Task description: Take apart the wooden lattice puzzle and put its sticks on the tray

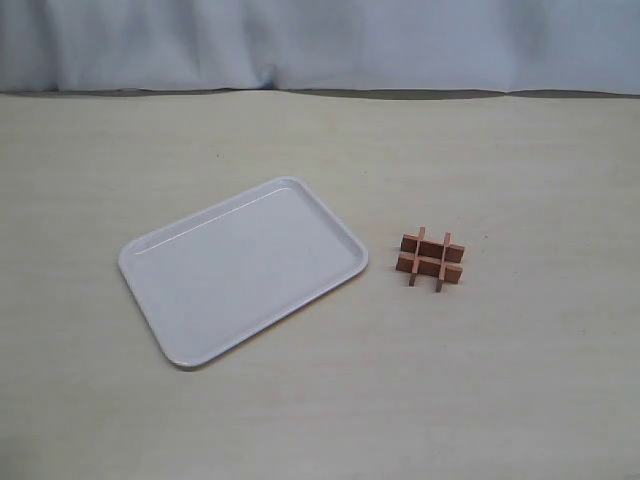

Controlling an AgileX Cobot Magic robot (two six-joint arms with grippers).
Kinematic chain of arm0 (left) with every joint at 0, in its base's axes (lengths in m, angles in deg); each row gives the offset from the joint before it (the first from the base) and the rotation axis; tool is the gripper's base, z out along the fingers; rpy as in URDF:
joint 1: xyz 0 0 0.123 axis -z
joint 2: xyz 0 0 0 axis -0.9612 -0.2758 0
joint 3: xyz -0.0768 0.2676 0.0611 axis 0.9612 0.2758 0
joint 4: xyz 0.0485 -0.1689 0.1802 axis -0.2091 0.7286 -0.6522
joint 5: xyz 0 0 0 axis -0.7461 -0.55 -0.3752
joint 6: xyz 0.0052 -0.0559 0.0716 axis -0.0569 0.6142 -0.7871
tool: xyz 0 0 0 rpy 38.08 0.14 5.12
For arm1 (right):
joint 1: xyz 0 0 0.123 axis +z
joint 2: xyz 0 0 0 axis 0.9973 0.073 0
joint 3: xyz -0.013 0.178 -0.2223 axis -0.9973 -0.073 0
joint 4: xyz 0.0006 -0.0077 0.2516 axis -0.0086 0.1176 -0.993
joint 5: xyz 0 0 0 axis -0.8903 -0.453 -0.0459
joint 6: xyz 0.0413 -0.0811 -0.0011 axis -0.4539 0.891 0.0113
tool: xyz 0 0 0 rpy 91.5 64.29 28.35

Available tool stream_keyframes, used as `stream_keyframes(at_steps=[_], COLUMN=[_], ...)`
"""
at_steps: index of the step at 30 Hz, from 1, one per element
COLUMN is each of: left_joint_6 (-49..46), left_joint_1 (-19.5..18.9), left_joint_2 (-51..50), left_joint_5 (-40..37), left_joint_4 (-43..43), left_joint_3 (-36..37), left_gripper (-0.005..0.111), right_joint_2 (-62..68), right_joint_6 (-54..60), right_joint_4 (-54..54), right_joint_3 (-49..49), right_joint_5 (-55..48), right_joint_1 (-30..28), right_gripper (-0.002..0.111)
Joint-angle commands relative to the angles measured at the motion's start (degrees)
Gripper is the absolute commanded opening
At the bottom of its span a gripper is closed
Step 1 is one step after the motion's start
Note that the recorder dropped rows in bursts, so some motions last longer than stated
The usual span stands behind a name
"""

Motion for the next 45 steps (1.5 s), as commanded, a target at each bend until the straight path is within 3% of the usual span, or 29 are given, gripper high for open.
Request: stream_keyframes(at_steps=[1,11,21,32,37,45], left_joint_6=[-0.1,-0.1,-0.1,-0.1,-0.1,-0.1], left_joint_1=[0.0,0.0,0.0,0.0,0.0,0.0], left_joint_2=[0.1,0.1,0.1,0.1,0.1,0.1], left_joint_5=[0.7,0.7,0.7,0.7,0.7,0.7], left_joint_4=[0.2,0.2,0.2,0.2,0.2,0.2], left_joint_3=[0.1,0.1,0.1,0.1,0.1,0.1], left_gripper=[0.000,0.000,0.000,0.000,0.000,0.000], right_joint_2=[-0.3,-0.3,-0.3,-0.3,-0.3,7.5], right_joint_6=[-1.0,-1.8,-4.5,-4.4,4.2,13.4], right_joint_4=[-9.3,-9.8,-32.9,-33.2,-32.8,-32.8], right_joint_3=[-0.1,-0.1,-0.1,0.7,5.4,11.3], right_joint_5=[2.6,2.5,2.2,-1.1,-3.7,-7.9], right_joint_1=[-0.4,-0.4,-0.4,-0.4,-0.4,-0.4], right_gripper=[0.005,0.005,0.005,0.005,0.005,0.024])
